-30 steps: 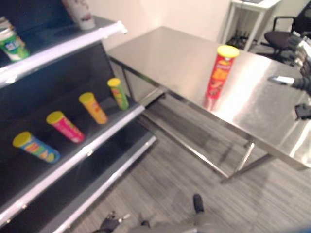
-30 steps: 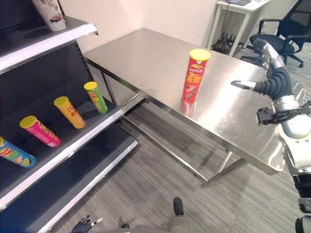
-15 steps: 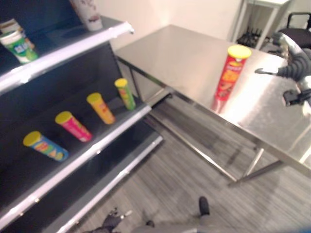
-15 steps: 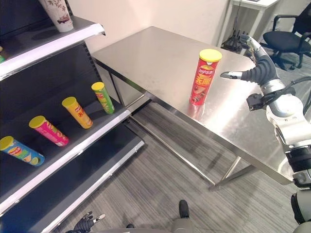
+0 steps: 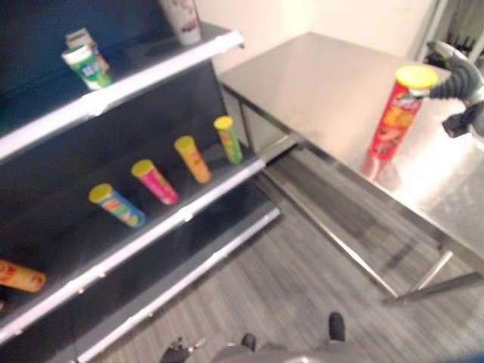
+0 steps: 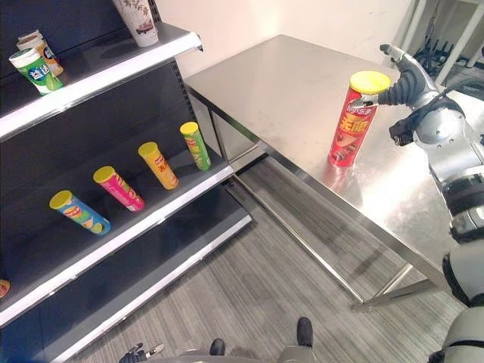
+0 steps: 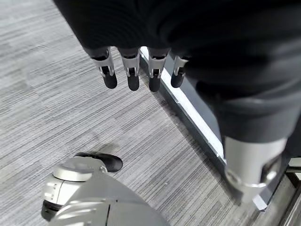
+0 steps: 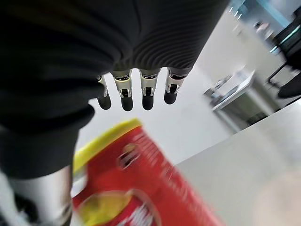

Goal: Put the goods on the table back onto the shelves and tidy them up.

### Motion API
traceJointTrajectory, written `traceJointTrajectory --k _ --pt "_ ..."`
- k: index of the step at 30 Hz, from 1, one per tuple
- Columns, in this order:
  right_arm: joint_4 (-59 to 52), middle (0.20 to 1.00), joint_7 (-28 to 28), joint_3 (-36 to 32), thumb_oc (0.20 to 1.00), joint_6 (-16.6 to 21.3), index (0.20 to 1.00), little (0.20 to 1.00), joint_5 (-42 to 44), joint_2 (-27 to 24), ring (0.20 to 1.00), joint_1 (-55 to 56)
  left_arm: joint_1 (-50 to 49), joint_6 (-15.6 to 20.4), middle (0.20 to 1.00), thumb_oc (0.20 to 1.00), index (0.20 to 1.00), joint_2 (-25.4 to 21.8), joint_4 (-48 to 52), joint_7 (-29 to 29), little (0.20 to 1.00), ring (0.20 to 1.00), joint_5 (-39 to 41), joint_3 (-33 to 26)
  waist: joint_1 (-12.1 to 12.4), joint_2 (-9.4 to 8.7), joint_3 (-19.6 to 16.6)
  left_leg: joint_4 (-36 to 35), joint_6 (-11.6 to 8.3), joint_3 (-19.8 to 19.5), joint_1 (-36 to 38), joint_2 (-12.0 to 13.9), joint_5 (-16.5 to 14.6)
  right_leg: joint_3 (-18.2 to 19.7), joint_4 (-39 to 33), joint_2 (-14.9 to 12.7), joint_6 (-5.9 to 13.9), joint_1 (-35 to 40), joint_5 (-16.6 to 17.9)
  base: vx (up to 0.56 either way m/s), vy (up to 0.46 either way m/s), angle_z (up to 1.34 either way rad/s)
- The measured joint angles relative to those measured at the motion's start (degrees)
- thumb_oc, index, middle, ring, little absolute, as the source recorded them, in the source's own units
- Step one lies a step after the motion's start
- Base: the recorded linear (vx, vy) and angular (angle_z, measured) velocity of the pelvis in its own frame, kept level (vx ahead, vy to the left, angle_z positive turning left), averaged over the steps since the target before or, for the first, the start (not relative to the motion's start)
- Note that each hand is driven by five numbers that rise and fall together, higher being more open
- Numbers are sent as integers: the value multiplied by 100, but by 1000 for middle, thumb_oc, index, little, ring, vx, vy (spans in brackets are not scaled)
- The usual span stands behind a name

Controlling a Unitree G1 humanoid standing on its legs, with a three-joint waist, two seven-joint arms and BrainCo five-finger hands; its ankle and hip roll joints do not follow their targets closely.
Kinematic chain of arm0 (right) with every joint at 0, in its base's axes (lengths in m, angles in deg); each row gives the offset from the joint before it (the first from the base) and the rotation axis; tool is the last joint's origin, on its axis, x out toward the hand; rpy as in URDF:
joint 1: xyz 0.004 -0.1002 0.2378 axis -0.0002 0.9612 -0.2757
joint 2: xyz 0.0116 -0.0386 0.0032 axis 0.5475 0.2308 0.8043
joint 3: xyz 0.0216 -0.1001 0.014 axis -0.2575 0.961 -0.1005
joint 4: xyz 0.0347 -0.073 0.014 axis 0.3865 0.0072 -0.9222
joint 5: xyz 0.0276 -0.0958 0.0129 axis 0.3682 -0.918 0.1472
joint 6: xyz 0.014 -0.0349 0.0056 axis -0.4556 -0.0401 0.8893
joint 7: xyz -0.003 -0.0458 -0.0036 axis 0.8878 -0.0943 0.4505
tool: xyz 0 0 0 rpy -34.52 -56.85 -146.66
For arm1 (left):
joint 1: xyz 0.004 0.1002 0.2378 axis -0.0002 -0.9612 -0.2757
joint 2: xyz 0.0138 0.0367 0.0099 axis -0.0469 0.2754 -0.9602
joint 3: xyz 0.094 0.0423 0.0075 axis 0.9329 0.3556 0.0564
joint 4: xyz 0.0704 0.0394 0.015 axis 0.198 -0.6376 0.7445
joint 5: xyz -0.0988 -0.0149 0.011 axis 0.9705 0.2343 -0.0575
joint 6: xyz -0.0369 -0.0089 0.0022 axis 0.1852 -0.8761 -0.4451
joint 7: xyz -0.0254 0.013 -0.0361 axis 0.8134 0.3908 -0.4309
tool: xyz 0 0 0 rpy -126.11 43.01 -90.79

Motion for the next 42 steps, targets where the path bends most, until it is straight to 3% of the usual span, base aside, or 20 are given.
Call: traceJointTrajectory --k 10,19,20,21,22,39,42 --pt "916 1000 -107 101 1000 -167 1000 1000 -443 691 1000 -248 119 2 1000 1000 1000 3 7 22 1000 1000 209 12 -2 17 -7 65 -1 -103 -7 -3 0 -58 1 0 -4 72 -2 18 -3 3" --pt "967 1000 -50 95 1000 -183 1000 1000 -405 760 1000 -248 101 -1 1000 1000 1000 1 -1 30 1000 1000 208 57 0 -60 -4 66 -5 -100 -10 -5 -1 -51 2 -4 -15 83 -6 4 2 1" --pt "964 589 -38 95 589 -182 589 589 -361 760 589 -248 101 -2 1000 1000 1000 0 -3 30 1000 1000 208 57 1 -73 -6 66 -5 -99 -10 -6 -1 -24 2 -3 -16 80 -5 0 0 0" --pt "964 250 -23 95 250 -182 250 250 -313 760 250 -248 100 -2 1000 1000 1000 1 -3 30 1000 1000 208 57 1 -92 -8 67 -5 -97 -8 -8 -1 -21 3 -3 -16 80 -5 0 0 0" --pt "962 200 8 95 200 -182 200 200 -302 760 200 -248 100 -2 1000 1000 1000 0 -4 30 1000 1000 208 57 1 -114 -10 67 -5 -96 -5 -10 -1 -16 3 -4 -15 80 -4 0 0 0" --pt "914 200 135 176 200 -224 200 200 -230 877 200 -243 98 -8 1000 1000 1000 -2 -16 86 1000 1000 209 53 4 -335 -116 64 -5 38 -12 -31 -1 106 20 -5 -40 -13 51 -2 8 -4" --pt "-144 200 49 138 200 -301 200 200 -311 653 200 -82 93 -16 1000 1000 1000 -1 -15 130 1000 1000 209 26 -17 -343 -119 59 -4 74 -16 -45 -2 177 24 -7 -37 -62 58 -4 23 -10"
